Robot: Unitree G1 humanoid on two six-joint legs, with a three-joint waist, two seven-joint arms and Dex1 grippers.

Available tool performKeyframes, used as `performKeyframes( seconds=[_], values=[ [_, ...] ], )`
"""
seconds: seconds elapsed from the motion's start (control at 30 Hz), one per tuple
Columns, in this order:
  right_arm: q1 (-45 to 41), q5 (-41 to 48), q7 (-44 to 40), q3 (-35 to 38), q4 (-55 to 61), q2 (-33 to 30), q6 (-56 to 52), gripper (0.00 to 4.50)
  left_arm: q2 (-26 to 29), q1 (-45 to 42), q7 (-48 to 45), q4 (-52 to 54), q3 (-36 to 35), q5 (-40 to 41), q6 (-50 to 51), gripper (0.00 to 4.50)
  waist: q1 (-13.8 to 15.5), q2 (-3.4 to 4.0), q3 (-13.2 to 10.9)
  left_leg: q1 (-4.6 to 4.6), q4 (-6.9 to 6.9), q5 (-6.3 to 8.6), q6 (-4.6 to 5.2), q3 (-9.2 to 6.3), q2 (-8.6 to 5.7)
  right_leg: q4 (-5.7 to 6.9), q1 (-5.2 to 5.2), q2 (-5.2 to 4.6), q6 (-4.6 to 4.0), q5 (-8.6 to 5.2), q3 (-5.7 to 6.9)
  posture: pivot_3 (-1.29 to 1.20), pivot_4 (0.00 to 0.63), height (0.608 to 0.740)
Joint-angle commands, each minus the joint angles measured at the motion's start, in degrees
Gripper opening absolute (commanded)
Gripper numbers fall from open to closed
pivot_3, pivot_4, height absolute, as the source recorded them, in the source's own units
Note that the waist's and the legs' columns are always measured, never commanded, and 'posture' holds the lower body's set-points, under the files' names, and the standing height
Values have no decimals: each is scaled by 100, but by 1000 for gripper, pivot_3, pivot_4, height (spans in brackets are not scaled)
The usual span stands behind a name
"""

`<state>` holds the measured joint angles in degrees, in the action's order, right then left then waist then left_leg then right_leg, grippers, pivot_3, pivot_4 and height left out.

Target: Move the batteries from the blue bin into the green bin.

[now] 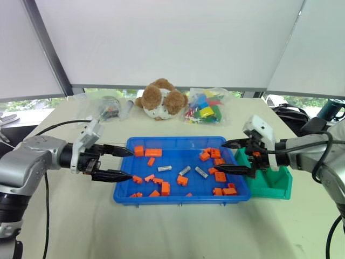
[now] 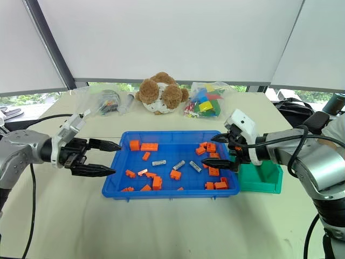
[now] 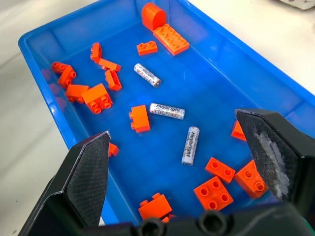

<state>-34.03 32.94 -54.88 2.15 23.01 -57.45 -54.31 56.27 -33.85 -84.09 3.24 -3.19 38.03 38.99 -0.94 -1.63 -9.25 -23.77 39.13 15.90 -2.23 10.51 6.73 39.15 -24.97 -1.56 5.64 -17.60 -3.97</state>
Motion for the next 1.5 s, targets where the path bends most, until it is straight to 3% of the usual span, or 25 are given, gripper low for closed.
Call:
performKeyframes(
  seconds=[0.03,0.5,0.73,1.0,1.13,1.5],
  values=[
    [-40,78,39,187,172,-57,23,4411,139,-11,-74,116,-76,-53,-117,4500,0,0,0,0,0,0,0,0,0,0,0,0,0,0,0,0,150,733],
    [-62,-4,390,-10,208,208,-48,4411,26,-259,-16,89,61,-113,-21,4500,1,0,0,0,1,0,0,0,0,0,0,0,0,0,0,0,150,733],
    [-733,-183,627,-749,-150,829,-215,4411,16,-296,-23,-96,144,-429,-431,4500,-25,0,0,0,-1,0,0,0,0,2,-3,2,0,0,-1,0,150,733],
    [-1961,-1196,538,-2342,-1854,2099,206,4411,-98,-439,18,-368,179,-626,-671,4500,-29,0,0,-12,2,0,1,4,0,4,-16,1,-1,1,-1,0,150,733],
    [-2470,-1983,299,-3083,-3306,2849,1133,4411,-91,-429,69,-337,115,-639,-658,4500,-40,-1,1,-26,2,-1,0,4,0,7,-29,1,-1,1,0,0,150,733],
    [-3067,-3185,36,-3326,-6011,4004,2701,4411,-103,-199,329,47,5,-539,-573,4500,-164,0,0,-29,2,-2,-2,4,1,9,-31,0,0,2,2,0,150,733]
  ],
)
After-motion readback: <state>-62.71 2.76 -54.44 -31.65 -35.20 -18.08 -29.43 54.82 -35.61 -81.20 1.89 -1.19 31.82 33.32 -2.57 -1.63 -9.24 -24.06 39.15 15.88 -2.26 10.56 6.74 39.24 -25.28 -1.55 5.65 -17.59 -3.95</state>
